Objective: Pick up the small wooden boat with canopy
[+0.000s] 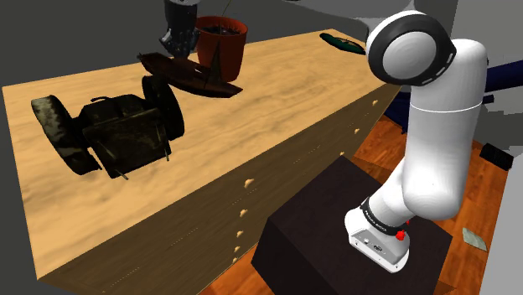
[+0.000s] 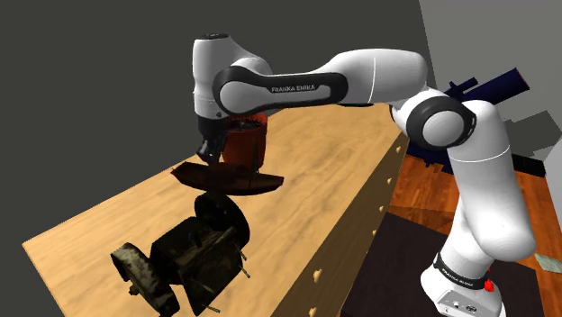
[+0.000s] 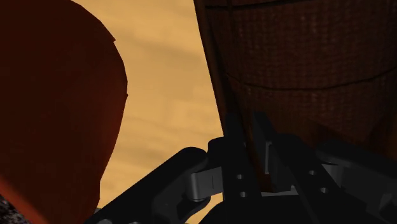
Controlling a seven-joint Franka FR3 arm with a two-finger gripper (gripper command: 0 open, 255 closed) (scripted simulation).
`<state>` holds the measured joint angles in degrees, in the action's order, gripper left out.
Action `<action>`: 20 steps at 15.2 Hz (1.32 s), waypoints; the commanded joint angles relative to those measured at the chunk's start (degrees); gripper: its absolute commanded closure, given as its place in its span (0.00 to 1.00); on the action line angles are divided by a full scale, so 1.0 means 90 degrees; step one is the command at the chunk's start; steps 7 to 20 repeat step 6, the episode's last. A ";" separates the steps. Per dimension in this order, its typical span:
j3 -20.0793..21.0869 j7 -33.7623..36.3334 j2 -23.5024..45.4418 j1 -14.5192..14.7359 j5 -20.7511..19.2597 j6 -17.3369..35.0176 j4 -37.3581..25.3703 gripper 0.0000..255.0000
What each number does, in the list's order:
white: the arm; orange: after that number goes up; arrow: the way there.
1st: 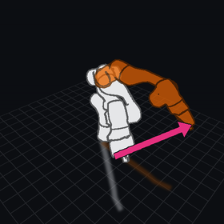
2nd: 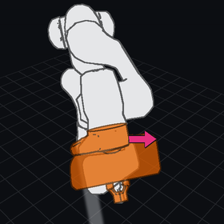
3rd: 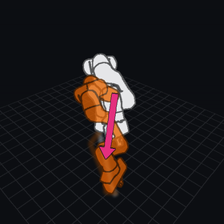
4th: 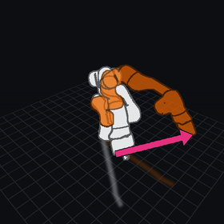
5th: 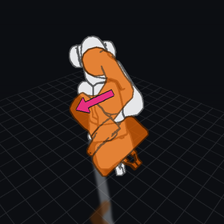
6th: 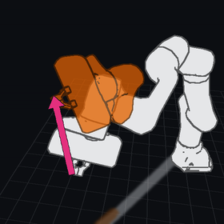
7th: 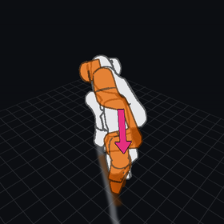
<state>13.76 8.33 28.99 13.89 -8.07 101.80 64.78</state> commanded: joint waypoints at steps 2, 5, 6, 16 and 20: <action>0.0001 -0.0008 0.0055 0.0040 -0.0010 -0.0307 -0.0366 1.00; -0.0002 -0.0019 0.0142 0.0077 -0.0025 -0.0548 -0.0696 1.00; -0.0002 -0.0019 0.0142 0.0077 -0.0025 -0.0547 -0.0695 1.00; -0.0002 -0.0019 0.0142 0.0077 -0.0025 -0.0547 -0.0695 1.00; -0.0002 -0.0019 0.0142 0.0077 -0.0025 -0.0547 -0.0695 1.00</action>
